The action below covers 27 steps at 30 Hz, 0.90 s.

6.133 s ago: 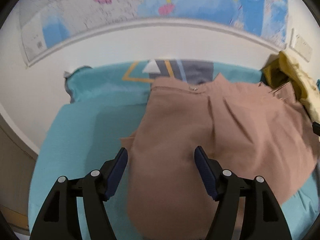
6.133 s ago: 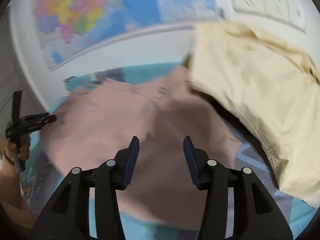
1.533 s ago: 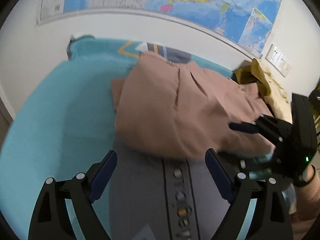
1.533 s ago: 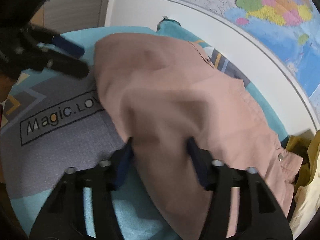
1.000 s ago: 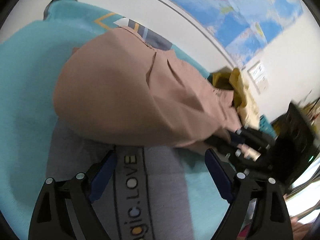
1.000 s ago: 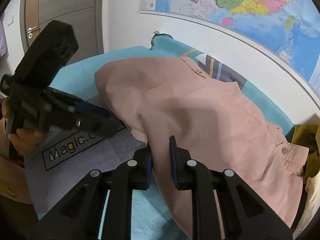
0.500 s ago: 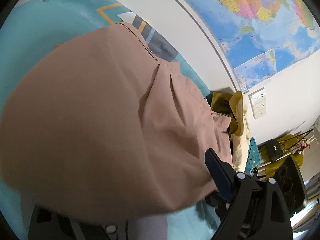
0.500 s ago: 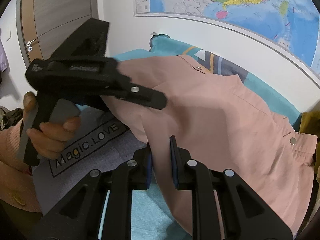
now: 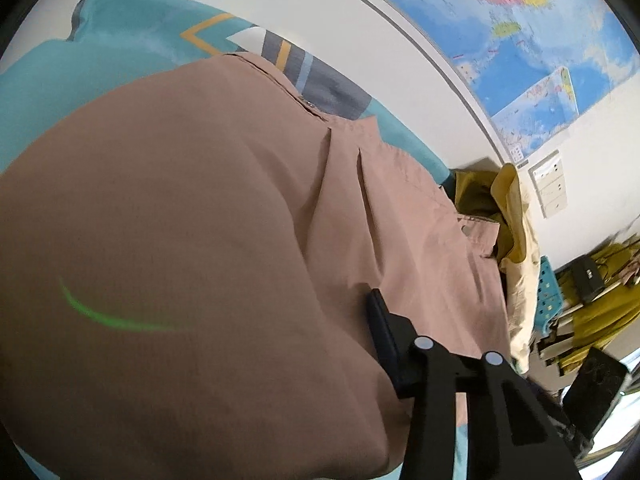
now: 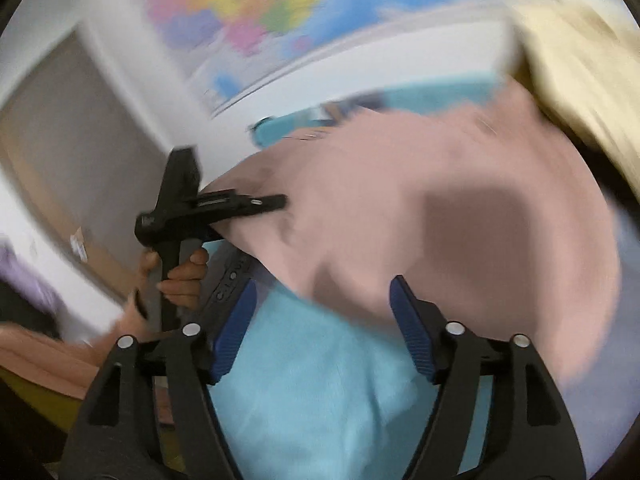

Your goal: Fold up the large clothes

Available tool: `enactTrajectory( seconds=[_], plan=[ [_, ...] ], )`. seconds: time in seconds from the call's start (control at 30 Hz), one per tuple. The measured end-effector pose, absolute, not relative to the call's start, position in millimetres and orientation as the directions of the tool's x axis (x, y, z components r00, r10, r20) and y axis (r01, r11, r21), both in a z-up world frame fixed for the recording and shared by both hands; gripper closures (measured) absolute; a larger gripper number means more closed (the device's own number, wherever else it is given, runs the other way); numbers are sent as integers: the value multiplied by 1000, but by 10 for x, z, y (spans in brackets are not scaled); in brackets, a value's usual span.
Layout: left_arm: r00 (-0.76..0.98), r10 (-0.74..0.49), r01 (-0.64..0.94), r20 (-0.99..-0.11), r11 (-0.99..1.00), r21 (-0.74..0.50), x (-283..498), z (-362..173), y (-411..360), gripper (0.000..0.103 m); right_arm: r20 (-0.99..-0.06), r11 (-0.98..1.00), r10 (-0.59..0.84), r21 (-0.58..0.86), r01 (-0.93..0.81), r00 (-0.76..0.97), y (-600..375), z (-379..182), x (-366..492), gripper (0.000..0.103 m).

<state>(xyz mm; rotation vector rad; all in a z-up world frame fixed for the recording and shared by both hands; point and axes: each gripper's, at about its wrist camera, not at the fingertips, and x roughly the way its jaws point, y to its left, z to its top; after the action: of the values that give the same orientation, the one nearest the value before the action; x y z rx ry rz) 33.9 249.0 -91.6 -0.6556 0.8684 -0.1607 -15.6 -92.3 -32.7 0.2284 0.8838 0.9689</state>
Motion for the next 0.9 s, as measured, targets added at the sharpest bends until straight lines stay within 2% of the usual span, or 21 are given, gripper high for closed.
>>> enactTrajectory(
  seconds=[0.13, 0.23, 0.37, 0.6, 0.77, 0.9],
  plan=[
    [647, -397, -128, -651, 785, -606, 332, -923, 2524, 60, -552, 631, 776, 669, -392, 306, -1535, -680, -148, 33],
    [640, -394, -127, -660, 793, -596, 342, -915, 2514, 60, -544, 633, 771, 714, -299, 331, -1685, -815, -109, 35],
    [633, -400, -122, -663, 794, -595, 347, -914, 2524, 60, -523, 628, 769, 724, -285, 367, -1585, -817, -35, 32],
    [626, -408, -113, -664, 796, -595, 355, -917, 2527, 59, -557, 711, 688, 647, -276, 466, -1298, -806, 136, 27],
    [628, -402, -96, -667, 810, -578, 371, -903, 2475, 52, -490, 686, 680, 687, -238, 545, -1231, -827, 249, 27],
    [632, -395, -90, -667, 817, -569, 372, -903, 2468, 52, -484, 688, 632, 710, -150, 605, -1338, -847, 222, 35]
  ],
)
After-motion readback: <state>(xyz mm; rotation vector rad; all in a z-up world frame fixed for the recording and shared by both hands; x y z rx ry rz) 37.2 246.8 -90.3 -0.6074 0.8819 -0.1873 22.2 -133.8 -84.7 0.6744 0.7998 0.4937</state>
